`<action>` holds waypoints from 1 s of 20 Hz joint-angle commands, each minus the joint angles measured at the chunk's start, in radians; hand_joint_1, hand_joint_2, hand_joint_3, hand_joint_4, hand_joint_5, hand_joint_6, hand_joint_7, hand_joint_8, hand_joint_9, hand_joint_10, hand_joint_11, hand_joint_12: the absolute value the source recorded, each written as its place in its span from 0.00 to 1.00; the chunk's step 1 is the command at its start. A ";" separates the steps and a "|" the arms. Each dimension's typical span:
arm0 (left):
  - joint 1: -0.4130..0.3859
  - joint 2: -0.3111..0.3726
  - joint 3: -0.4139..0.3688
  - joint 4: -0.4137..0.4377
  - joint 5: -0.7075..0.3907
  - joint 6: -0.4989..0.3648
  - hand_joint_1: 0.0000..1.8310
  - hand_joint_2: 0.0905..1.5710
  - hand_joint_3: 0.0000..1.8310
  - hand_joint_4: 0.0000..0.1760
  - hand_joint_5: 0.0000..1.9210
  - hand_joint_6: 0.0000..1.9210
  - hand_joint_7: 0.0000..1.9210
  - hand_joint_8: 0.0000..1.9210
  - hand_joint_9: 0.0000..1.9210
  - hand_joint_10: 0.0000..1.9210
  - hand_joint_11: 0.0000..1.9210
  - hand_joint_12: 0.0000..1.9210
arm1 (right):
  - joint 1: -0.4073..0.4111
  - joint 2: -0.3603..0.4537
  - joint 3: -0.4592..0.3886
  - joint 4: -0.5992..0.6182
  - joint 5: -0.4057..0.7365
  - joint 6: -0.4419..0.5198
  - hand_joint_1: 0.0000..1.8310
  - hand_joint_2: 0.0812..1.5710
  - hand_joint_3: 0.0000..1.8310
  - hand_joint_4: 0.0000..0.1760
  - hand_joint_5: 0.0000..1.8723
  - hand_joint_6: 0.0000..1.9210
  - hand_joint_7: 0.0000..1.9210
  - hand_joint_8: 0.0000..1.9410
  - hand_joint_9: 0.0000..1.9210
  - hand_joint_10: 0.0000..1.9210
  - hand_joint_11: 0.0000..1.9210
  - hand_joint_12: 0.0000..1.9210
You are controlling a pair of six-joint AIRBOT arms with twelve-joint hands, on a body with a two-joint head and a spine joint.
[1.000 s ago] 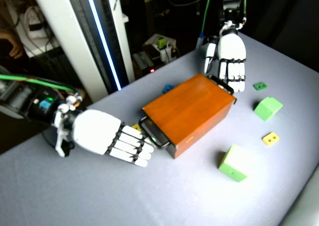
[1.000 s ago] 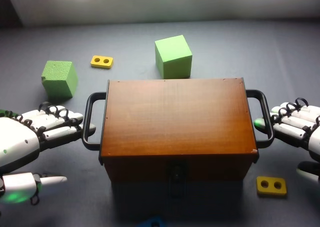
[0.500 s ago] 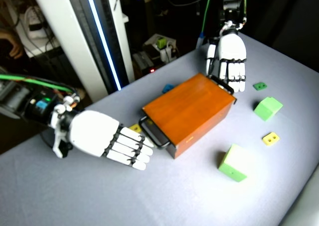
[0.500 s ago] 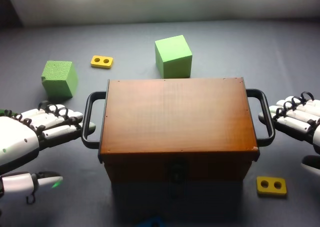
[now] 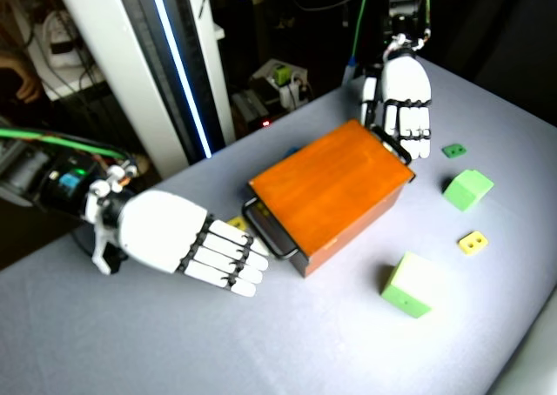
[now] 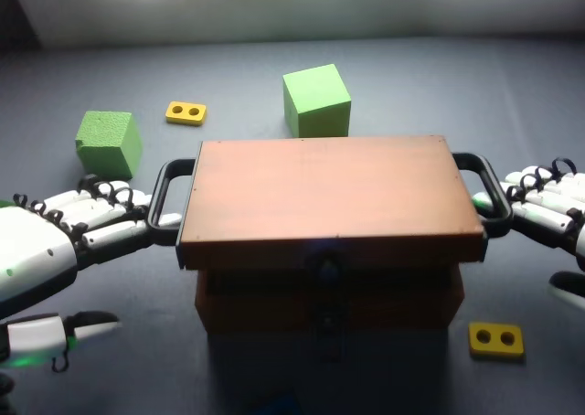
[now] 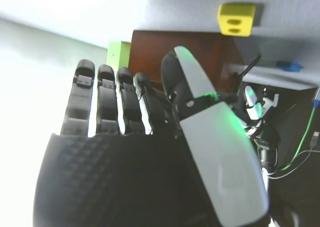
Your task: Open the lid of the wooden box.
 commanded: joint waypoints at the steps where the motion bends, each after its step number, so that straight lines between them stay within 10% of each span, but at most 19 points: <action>1: -0.006 0.012 -0.002 -0.019 -0.159 -0.006 0.38 0.84 0.00 0.90 0.00 0.00 0.00 0.00 0.00 0.00 0.00 0.00 | 0.006 0.010 -0.004 -0.007 0.146 0.007 0.57 0.91 0.00 0.00 0.00 0.00 0.00 0.00 0.00 0.00 0.00 0.22; 5: -0.006 0.020 0.003 -0.046 -0.200 0.001 0.40 0.84 0.00 0.65 0.00 0.00 0.00 0.00 0.00 0.00 0.00 0.00 | 0.006 0.022 -0.006 -0.008 0.176 0.008 0.54 0.93 0.01 0.02 0.00 0.00 0.00 0.00 0.00 0.00 0.00 0.00; 11: -0.011 0.022 0.011 -0.085 -0.245 0.022 0.42 0.81 0.00 0.48 0.00 0.00 0.00 0.00 0.00 0.00 0.01 0.01 | 0.019 0.025 0.004 -0.007 0.201 0.008 0.42 0.97 0.02 0.00 0.00 0.00 0.00 0.00 0.00 0.00 0.00 0.00; 16: -0.026 0.014 0.025 -0.128 -0.281 0.043 0.39 0.81 0.00 0.08 0.00 0.00 0.00 0.00 0.00 0.00 0.00 0.12 | 0.058 0.012 0.025 -0.002 0.201 0.007 0.36 0.96 0.01 0.00 0.00 0.00 0.00 0.00 0.00 0.00 0.00 0.00; 17: -0.031 0.006 0.032 -0.139 -0.291 0.043 0.40 0.81 0.00 0.34 0.00 0.00 0.00 0.00 0.00 0.00 0.00 0.10 | 0.066 0.008 0.030 -0.001 0.201 0.006 0.49 0.95 0.01 0.00 0.00 0.00 0.00 0.00 0.00 0.00 0.00 0.00; 20: -0.060 -0.008 0.047 -0.142 -0.282 0.049 0.39 0.82 0.00 0.22 0.00 0.00 0.00 0.00 0.00 0.00 0.00 0.05 | 0.076 -0.006 0.048 0.017 0.207 0.005 0.53 0.95 0.00 0.00 0.00 0.00 0.00 0.00 0.00 0.00 0.00 0.00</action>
